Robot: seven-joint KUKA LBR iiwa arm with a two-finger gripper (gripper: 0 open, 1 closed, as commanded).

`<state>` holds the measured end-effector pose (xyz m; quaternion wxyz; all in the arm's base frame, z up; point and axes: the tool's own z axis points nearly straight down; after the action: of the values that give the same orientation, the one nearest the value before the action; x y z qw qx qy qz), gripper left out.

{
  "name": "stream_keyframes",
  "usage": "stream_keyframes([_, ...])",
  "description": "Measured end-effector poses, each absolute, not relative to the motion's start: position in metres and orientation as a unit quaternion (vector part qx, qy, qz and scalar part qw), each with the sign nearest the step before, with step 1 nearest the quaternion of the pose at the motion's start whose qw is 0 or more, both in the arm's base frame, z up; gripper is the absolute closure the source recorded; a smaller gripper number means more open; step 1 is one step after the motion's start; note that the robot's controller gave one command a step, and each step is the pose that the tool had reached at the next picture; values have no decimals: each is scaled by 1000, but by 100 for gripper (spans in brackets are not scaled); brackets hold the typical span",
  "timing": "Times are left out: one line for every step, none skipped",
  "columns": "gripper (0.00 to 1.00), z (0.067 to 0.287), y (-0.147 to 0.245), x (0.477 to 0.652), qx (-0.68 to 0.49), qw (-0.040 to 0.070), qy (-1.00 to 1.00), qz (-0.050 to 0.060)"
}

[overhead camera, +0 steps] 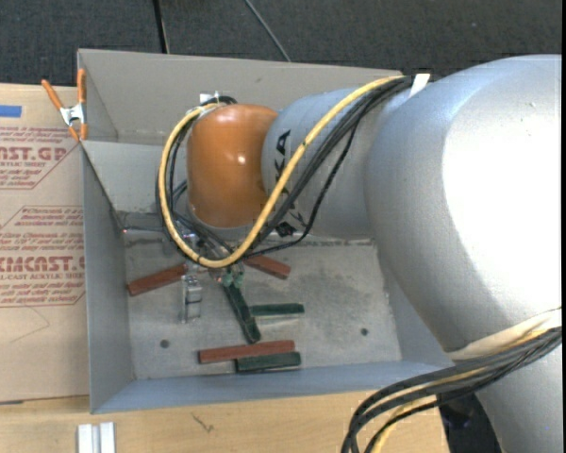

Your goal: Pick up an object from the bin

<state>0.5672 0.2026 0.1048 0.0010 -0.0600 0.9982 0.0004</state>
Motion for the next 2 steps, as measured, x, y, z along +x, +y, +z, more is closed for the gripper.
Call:
stream_keyframes([0, 84, 205, 563, -58, 2, 998, 1])
stream_keyframes([100, 70, 200, 552, -46, 2, 999, 1])
